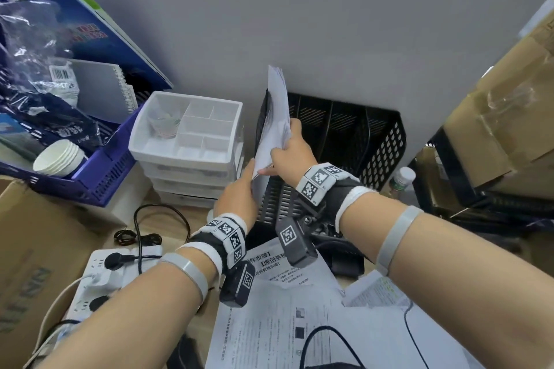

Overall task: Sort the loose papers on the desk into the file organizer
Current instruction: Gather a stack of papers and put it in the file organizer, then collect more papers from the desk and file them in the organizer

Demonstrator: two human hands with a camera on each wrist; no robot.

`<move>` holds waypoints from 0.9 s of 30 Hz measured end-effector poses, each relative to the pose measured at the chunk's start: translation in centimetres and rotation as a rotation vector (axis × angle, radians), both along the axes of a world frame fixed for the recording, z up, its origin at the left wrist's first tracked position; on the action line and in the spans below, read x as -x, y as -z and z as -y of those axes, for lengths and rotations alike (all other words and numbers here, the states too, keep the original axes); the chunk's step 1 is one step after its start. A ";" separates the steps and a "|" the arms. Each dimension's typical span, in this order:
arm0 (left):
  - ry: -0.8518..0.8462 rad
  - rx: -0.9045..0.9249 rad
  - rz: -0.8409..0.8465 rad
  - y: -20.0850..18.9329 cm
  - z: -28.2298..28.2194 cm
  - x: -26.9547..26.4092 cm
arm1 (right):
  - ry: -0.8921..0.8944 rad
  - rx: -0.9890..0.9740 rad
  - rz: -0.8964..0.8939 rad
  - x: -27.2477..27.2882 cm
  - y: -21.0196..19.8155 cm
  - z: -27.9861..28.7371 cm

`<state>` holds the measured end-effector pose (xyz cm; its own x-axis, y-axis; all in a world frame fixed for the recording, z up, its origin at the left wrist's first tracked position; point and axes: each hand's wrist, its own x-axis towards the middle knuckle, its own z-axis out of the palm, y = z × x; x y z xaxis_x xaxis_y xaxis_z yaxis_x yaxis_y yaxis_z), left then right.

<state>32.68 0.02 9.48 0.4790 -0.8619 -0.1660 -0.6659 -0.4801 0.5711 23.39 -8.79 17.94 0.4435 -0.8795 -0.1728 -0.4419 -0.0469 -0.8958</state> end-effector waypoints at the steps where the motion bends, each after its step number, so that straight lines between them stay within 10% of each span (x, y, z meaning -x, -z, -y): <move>1: -0.010 -0.002 0.039 0.3 -0.1 0.1 | 0.027 -0.048 0.044 0.2 0.4 0.2; 11: 0.121 -0.022 -0.128 4.0 0.6 1.3 | -0.185 0.039 -0.253 1.5 3.8 -0.2; 22: -0.153 0.222 -0.133 5.6 -2.9 -0.3 | -0.332 -0.032 -0.328 4.2 7.4 -0.9; 27: -0.221 -0.071 -0.256 8.9 -6.7 -1.4 | -0.437 -0.218 -0.452 8.5 10.6 -3.1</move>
<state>34.10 6.74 0.57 0.5876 -0.7243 -0.3606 -0.3808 -0.6408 0.6666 14.85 -5.65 7.31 0.5938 -0.5590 -0.5788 -0.7575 -0.1459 -0.6363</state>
